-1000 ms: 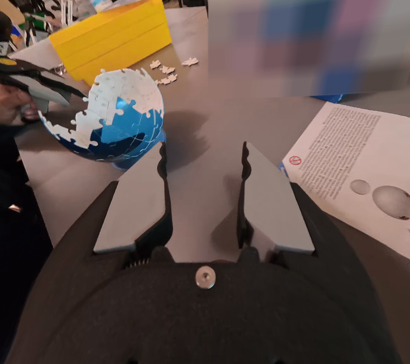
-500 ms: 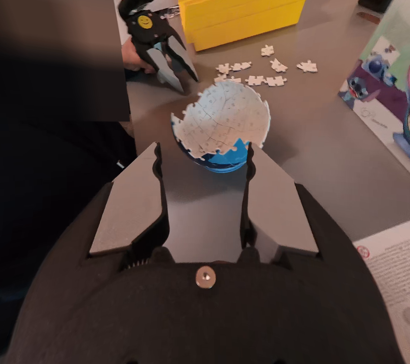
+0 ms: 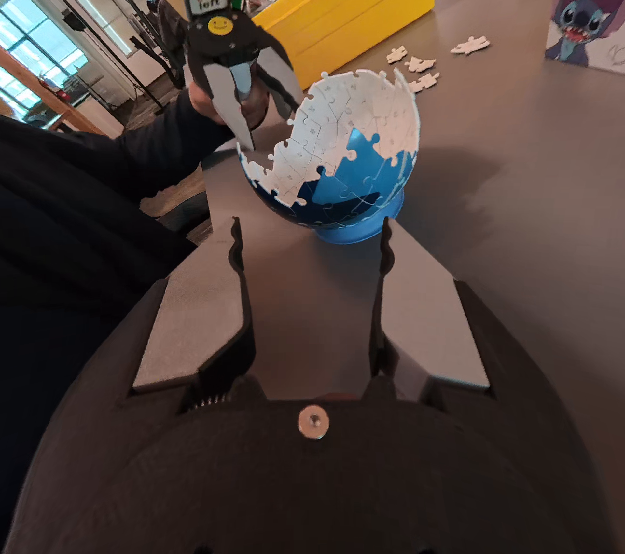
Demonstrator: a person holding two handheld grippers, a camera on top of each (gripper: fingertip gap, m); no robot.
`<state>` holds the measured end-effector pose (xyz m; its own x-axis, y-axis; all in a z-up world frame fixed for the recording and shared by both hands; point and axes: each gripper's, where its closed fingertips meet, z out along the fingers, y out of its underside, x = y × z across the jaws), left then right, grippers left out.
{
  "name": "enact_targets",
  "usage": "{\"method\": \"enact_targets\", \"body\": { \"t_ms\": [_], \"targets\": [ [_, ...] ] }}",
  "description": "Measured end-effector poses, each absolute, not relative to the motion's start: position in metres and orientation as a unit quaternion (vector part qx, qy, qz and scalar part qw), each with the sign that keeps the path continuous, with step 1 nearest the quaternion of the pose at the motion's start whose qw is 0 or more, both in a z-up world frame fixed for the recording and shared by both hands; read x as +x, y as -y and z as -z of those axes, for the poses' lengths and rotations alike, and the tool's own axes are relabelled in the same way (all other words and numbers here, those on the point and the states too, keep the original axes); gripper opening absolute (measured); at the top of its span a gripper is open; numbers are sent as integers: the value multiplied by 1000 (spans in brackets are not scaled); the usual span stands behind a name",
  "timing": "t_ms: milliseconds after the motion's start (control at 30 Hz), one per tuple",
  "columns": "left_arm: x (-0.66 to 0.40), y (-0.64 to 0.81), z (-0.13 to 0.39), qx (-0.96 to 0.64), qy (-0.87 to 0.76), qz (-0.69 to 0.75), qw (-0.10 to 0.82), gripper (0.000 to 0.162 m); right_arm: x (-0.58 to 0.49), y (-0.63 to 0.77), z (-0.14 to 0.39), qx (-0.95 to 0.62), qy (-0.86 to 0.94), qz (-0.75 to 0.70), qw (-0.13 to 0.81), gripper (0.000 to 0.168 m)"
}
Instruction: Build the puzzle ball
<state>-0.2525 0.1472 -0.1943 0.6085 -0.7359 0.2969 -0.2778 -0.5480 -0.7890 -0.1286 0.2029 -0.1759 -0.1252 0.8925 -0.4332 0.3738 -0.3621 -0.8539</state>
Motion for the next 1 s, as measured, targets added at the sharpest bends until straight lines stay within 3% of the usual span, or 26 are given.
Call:
{"method": "enact_targets", "body": {
  "t_ms": [200,433,800,1000],
  "targets": [
    [-255,-159,164,-810,-276,357,374,60,-130,-198,182,-639,494,-549,217,75],
    [-292,-176,193,-877,-208,281,328,60,-107,-232,203,-682,515,-453,253,76],
    [-256,-174,168,-849,-233,358,312,59,-129,-199,166,-652,450,-579,191,72],
    [-256,-201,153,-876,-173,342,292,54,-134,-218,152,-698,408,-555,197,70]
  ]
}}
